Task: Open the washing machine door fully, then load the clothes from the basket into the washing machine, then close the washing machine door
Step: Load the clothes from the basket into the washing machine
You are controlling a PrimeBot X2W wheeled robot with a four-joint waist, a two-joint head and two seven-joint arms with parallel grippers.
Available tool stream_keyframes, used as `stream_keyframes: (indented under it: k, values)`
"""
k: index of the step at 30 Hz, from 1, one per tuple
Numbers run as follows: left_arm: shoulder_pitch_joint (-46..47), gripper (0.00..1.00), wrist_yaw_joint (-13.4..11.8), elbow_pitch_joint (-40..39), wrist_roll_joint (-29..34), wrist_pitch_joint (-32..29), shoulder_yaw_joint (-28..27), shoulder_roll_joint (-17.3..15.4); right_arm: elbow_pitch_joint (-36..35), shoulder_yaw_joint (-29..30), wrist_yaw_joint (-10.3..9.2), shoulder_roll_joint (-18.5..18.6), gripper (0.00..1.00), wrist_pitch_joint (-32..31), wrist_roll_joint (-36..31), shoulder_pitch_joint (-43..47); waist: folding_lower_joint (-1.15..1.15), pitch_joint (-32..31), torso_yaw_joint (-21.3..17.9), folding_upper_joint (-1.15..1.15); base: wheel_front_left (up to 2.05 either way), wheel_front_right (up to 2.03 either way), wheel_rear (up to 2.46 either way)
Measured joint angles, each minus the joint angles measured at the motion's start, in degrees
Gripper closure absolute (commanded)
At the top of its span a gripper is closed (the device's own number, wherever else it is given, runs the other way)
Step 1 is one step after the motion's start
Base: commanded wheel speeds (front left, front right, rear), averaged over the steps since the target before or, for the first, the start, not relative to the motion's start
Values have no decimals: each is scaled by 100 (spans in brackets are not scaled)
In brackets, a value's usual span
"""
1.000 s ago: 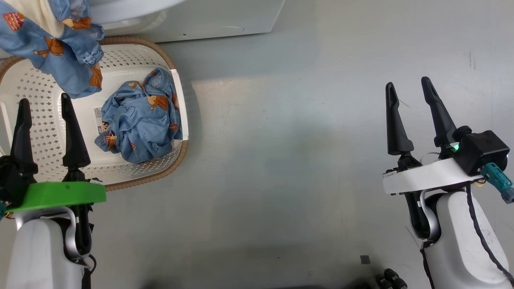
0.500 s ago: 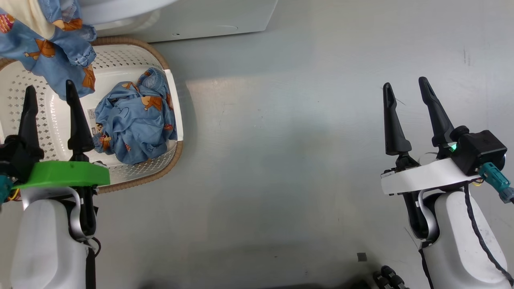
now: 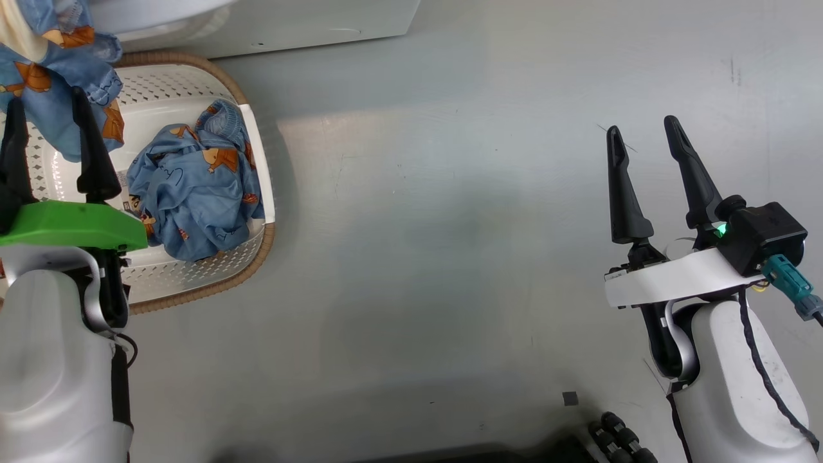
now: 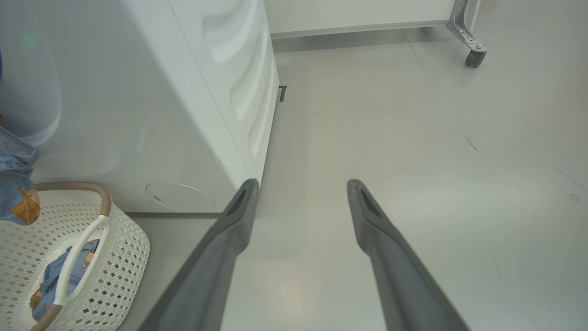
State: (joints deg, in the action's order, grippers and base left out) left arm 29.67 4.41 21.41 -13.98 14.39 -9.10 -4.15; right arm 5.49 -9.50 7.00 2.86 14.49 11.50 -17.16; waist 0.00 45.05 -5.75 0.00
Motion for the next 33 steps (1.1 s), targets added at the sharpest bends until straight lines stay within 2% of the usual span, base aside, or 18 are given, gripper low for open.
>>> stream_keyframes:
  k: [9,23,25,26,33]
  values:
    - [442,0,-42,561,-136,-20,-73,-96,-1,-8,0,-2,0,0,49,0,0,54,-62,0,0,0,0]
    - [1224,0,23,1209,-220,-16,-80,-253,-1,-26,0,-3,0,0,112,0,0,108,-175,0,0,0,0]
    - [1315,74,68,1314,-257,-14,-86,-268,-1,-30,0,-3,0,0,114,-1,0,113,-188,0,0,0,0]
    - [1343,100,69,1345,-285,-13,-100,-271,-1,-32,0,-3,0,0,118,-1,0,115,-195,0,0,0,0]
    - [1458,100,121,1504,-312,-11,-48,-322,0,-19,0,-4,0,0,179,-4,0,114,-214,0,0,0,0]
